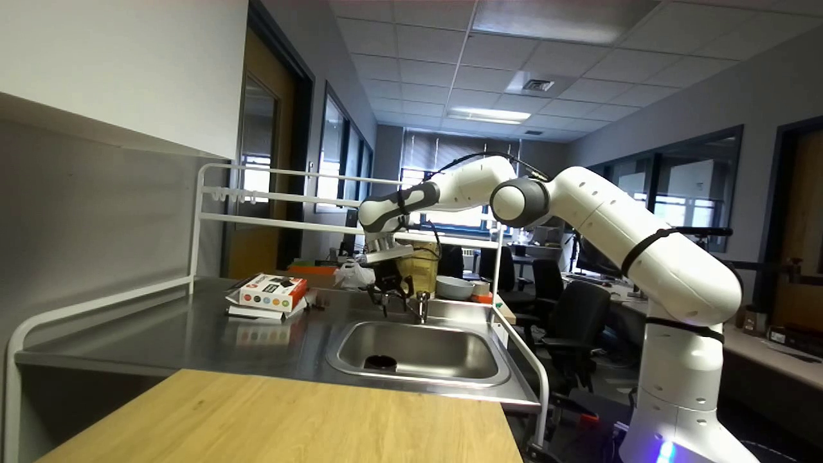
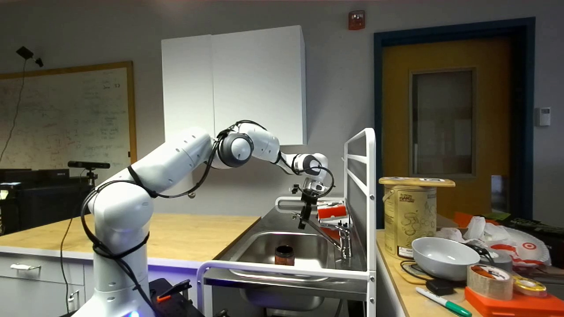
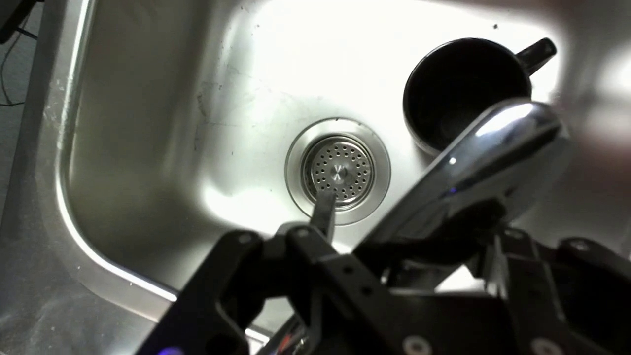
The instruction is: Move the faucet to the left
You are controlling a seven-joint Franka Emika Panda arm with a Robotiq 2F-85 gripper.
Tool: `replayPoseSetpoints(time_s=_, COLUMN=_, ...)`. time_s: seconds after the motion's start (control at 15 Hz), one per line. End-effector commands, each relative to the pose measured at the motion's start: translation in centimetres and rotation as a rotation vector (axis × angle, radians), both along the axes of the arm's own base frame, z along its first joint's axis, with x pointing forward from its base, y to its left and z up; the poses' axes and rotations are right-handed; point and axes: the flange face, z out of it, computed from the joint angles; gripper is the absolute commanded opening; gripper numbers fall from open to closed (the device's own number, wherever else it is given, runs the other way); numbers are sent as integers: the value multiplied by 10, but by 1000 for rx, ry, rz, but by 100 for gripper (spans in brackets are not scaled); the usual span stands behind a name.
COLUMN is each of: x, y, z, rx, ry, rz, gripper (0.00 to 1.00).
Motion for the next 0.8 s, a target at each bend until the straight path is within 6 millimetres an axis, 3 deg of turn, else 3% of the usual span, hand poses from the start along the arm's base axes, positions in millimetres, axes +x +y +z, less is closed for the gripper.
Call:
replayPoseSetpoints(time_s=0.0, x=7, y=16, z=20, rx=-11, ry=-35, rz=12, gripper=93)
replayPoseSetpoints(time_s=0.13, x=8, y=22, z=28, rx=-17, ry=-51, rz=22, gripper=100)
replayPoseSetpoints(time_s=0.73, x=0, y=38, z=73, rx=-12, ry=-155, rz=54, gripper=100)
